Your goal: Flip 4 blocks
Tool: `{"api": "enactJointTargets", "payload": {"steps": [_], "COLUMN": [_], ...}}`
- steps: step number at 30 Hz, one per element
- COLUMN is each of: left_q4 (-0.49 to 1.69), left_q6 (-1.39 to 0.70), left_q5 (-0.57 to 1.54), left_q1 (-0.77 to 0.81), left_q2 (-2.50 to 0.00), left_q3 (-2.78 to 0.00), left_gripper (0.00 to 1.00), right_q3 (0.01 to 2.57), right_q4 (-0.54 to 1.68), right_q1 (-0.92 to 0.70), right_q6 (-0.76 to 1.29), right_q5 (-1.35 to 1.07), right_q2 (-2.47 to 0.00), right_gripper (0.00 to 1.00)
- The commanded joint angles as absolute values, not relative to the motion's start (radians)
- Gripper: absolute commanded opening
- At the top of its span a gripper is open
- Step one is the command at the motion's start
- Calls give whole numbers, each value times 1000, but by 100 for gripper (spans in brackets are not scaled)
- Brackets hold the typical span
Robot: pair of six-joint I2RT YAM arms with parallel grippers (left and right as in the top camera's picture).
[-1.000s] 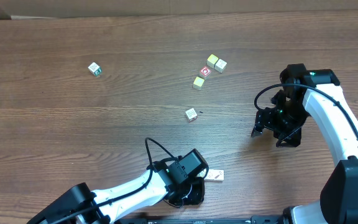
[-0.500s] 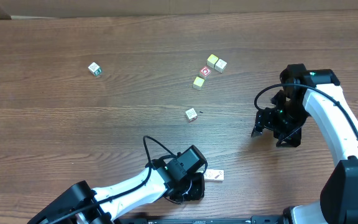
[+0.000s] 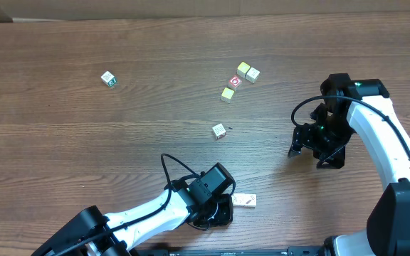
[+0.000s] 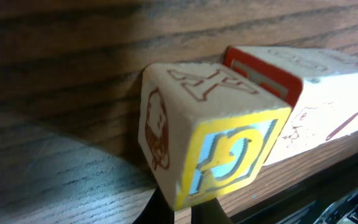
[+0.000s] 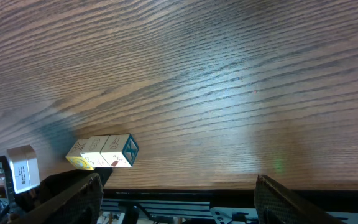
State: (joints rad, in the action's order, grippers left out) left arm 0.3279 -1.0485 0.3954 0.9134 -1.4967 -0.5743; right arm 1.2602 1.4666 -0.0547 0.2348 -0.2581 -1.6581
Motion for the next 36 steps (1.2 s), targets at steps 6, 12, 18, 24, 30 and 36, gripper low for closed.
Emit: {"api": "enactJointTargets", "payload": {"steps": [6, 12, 18, 24, 30, 36], "left_q4": [298, 279, 273, 255, 385, 549], "left_q6": [-1052, -1051, -1044, -1009, -1009, -1008], "left_q5": [337, 314, 315, 389, 360, 209], "left_q1": [902, 902, 902, 904, 910, 907], "left_q2": [-1510, -1510, -1510, -1505, -1380, -1207], "left_q3": [-564, -564, -564, -567, -567, -567], "left_gripper": [4, 4, 4, 4, 4, 4], "right_q3": [1269, 1269, 1269, 1269, 1269, 1269], "right_q4": [1468, 1468, 1469, 1470, 1469, 1461], "right_q1": [-57, -57, -57, -57, -57, -57], "right_q6": [231, 231, 231, 231, 231, 231], "right_q5": [-264, -264, -264, -264, -264, -264], "right_q2": [-1659, -1659, -1659, -1659, -1659, -1659], "right_gripper": [79, 79, 79, 79, 79, 79]}}
